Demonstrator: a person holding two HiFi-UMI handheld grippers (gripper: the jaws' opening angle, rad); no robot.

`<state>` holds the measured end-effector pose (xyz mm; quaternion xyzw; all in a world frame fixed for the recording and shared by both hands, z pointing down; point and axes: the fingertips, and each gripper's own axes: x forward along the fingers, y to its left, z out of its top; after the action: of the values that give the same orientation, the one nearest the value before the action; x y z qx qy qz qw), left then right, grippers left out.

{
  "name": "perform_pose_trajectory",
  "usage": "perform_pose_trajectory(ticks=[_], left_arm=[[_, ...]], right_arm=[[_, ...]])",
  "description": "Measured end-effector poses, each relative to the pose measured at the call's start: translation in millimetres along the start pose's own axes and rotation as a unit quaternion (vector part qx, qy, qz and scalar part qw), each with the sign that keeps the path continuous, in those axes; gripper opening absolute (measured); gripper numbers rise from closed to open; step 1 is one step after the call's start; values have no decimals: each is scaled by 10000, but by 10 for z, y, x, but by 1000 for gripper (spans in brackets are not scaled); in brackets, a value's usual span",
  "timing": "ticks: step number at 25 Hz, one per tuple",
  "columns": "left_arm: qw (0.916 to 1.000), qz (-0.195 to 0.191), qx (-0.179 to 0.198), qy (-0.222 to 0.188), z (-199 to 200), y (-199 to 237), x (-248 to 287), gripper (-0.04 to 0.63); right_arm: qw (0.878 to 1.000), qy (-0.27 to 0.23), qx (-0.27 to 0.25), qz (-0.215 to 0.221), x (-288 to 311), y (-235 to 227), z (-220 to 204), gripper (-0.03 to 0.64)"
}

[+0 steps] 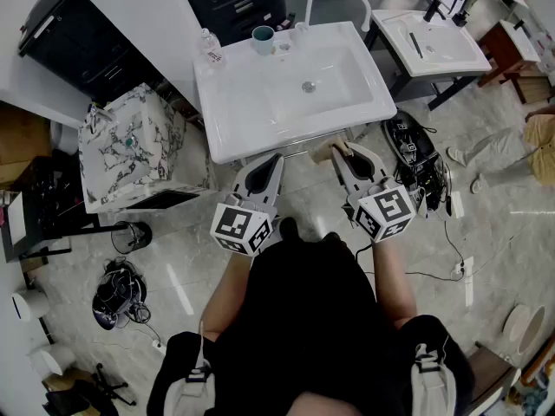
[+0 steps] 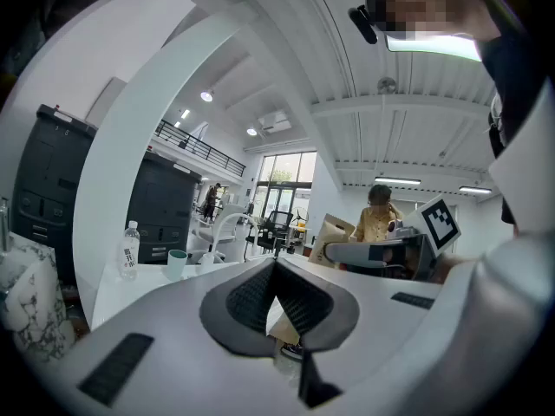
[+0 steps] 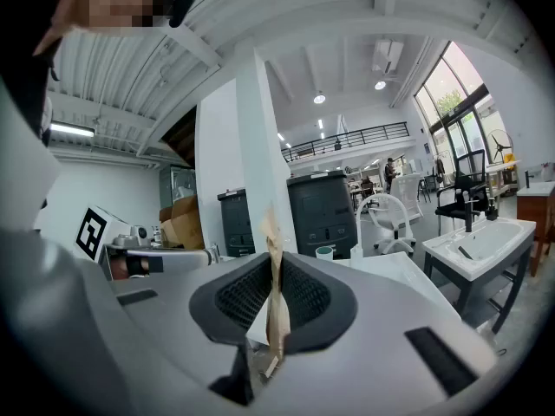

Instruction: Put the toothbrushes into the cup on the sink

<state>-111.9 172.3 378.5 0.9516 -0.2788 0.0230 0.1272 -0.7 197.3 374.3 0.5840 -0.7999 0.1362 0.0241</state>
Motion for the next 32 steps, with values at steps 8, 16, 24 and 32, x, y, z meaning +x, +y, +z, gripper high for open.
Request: perform_pose_trajectory(ticks=[8, 16, 24, 32], left_arm=[[9999, -60, 66, 59, -30, 139, -7, 14], [9997, -184, -33, 125, -155, 70, -27, 14], [9987, -337, -134, 357, -243, 57, 160, 14], [9990, -82, -117, 413, -169, 113, 542, 14]], right_arm=[[9999, 10, -90, 47, 139, 83, 0, 54], [9995, -134, 255, 106, 132, 106, 1, 54], [9990, -13, 425, -95, 141, -102, -52, 54], [9986, 20, 466, 259, 395, -474, 52, 55]])
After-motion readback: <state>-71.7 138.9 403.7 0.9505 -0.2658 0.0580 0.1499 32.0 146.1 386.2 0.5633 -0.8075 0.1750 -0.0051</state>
